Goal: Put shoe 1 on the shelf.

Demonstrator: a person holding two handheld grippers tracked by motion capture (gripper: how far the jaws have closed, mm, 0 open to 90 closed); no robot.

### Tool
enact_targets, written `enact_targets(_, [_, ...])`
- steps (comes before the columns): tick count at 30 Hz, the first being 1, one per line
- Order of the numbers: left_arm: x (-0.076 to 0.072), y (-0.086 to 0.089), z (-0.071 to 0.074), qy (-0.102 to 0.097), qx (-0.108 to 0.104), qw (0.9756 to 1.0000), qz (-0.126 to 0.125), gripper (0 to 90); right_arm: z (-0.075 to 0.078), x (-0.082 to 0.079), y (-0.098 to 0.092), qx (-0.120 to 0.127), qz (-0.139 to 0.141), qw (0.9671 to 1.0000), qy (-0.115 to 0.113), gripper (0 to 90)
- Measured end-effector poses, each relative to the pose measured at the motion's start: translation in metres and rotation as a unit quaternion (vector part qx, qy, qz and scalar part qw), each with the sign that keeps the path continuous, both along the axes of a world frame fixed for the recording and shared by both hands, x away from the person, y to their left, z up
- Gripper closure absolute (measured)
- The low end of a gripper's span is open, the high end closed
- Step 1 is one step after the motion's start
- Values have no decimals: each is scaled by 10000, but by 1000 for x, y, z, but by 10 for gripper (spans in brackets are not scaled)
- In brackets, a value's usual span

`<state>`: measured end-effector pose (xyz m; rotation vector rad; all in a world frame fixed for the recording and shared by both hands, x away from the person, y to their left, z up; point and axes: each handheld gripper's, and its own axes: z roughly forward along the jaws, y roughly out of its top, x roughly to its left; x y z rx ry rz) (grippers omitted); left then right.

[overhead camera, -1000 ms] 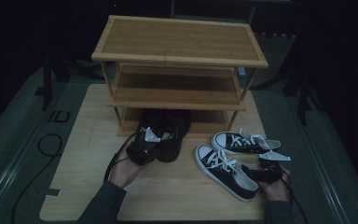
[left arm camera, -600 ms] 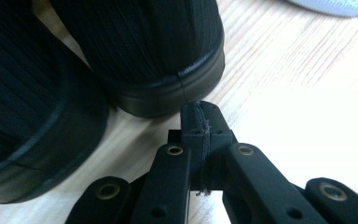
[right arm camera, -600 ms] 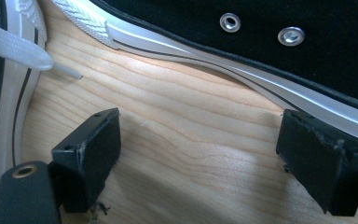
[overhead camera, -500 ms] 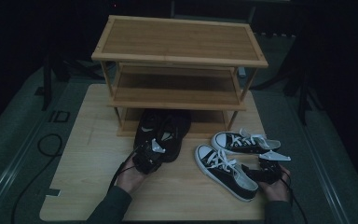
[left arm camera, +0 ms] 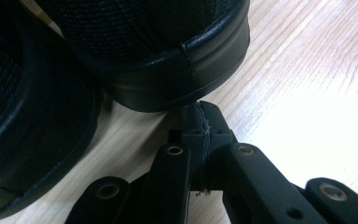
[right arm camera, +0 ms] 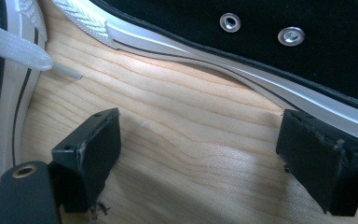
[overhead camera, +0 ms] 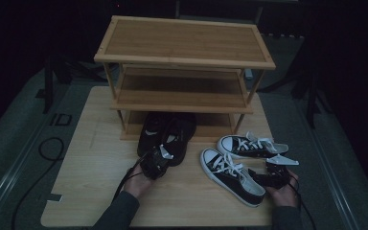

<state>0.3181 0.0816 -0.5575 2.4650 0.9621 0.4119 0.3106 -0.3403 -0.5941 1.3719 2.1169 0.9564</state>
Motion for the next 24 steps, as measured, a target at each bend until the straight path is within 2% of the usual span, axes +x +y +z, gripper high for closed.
enact_targets(5, [1,-7,1,-54,20,10000,-26,900,0,0,0,2,0,10000,-1,138])
enact_targets(6, [2,-12,1,-99,87,9999,-54,900,0,0,0,0,0,10000,1,138])
enact_targets(12, [6,-26,3,-181,62,9998,-92,900,0,0,0,3,0,10000,-1,138])
enact_targets(18, [15,-39,3,-310,265,9991,-91,900,0,0,0,3,1,10000,-2,138])
enact_targets(24, [25,-50,3,-388,315,9987,-74,900,0,0,0,2,4,10000,-2,138])
